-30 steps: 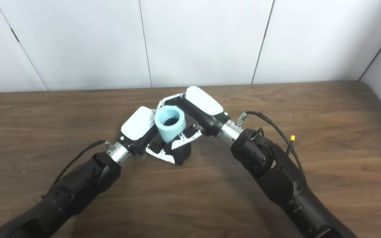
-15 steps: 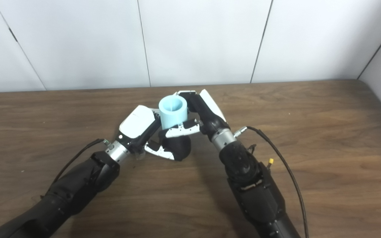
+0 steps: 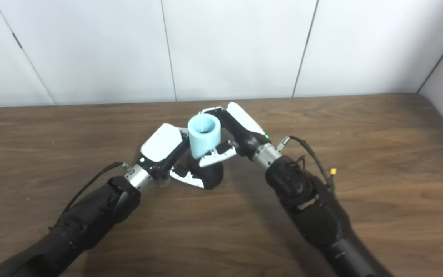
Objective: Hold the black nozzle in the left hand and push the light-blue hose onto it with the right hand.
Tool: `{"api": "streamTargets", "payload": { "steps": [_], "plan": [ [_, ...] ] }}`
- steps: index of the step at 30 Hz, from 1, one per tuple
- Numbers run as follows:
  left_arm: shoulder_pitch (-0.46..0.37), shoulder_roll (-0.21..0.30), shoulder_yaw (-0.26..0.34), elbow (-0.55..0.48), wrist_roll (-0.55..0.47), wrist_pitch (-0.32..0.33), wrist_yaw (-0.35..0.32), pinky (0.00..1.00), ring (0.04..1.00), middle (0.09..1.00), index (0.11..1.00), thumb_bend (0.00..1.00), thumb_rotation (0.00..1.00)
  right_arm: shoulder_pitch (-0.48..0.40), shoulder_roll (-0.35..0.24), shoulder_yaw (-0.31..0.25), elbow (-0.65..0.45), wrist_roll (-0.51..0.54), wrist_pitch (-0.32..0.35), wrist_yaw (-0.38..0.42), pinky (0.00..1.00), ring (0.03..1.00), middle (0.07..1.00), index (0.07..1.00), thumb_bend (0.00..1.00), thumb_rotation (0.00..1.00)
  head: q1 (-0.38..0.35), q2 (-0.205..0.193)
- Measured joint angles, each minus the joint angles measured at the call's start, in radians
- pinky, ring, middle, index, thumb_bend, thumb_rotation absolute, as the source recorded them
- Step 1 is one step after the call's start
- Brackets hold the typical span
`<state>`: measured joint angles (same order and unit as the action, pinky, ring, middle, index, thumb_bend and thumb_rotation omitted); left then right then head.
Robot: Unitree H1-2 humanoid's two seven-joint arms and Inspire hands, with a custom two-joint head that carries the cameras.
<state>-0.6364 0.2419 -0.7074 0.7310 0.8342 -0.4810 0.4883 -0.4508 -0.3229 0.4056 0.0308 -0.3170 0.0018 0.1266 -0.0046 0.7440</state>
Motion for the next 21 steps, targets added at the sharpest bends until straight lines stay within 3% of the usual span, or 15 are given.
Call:
{"api": "streamTargets", "payload": {
  "steps": [1,2,3,4,6,10,17,19,21],
  "plan": [
    [0.0,-0.001,0.0,0.0,0.001,0.0,0.0,0.43,0.53,0.459,0.491,0.53,0.0,-0.003,-0.007,0.005,-0.002,0.0,0.0,0.001,0.47,0.532,0.614,0.716,0.7,0.05,-0.002,-0.002],
    [0.0,-0.001,0.0,0.0,0.001,0.0,0.0,0.43,0.53,0.462,0.49,0.53,0.0,-0.007,-0.011,0.011,-0.01,-0.004,0.005,0.005,0.54,0.645,0.727,0.809,0.82,0.11,-0.003,-0.003],
    [-0.001,-0.001,0.0,-0.001,0.001,0.0,0.0,0.43,0.53,0.466,0.489,0.53,0.0,-0.009,-0.016,0.014,-0.022,-0.01,0.024,0.013,0.62,0.78,0.861,0.914,0.92,0.18,-0.005,-0.003],
    [-0.001,0.0,0.0,-0.001,0.001,0.0,0.0,0.43,0.529,0.466,0.489,0.53,0.0,-0.011,-0.02,0.018,-0.04,-0.022,0.053,0.025,0.65,0.833,0.913,0.956,0.95,0.19,-0.005,-0.003],
    [0.0,0.0,0.001,0.0,0.001,0.0,-0.006,0.43,0.527,0.46,0.491,0.53,0.0,-0.01,-0.038,0.03,-0.073,-0.042,0.103,0.058,0.66,0.869,0.949,0.989,0.95,0.17,-0.005,-0.005],
    [0.001,0.001,0.002,0.007,0.0,0.0,-0.01,0.42,0.518,0.447,0.496,0.53,0.0,-0.007,-0.043,0.037,-0.088,-0.065,0.143,0.083,0.64,0.881,0.957,1.0,0.9,0.15,-0.006,-0.006],
    [-0.005,-0.004,0.001,0.015,0.0,0.0,-0.014,0.42,0.513,0.441,0.498,0.53,0.0,-0.001,-0.041,0.032,-0.09,-0.098,0.211,0.119,0.66,0.884,0.969,1.0,0.93,0.17,-0.005,-0.011],
    [-0.006,-0.006,0.001,0.016,0.0,0.0,-0.013,0.41,0.513,0.438,0.499,0.53,0.0,0.014,-0.031,0.012,-0.091,-0.098,0.218,0.116,0.65,0.885,0.989,1.0,0.96,0.15,-0.005,-0.014],
    [-0.006,-0.006,0.001,0.019,0.0,0.0,-0.012,0.42,0.514,0.452,0.493,0.53,0.0,0.025,-0.013,-0.012,-0.09,-0.089,0.222,0.115,0.69,0.951,0.999,1.0,0.99,0.17,-0.005,-0.015]
  ]
}}
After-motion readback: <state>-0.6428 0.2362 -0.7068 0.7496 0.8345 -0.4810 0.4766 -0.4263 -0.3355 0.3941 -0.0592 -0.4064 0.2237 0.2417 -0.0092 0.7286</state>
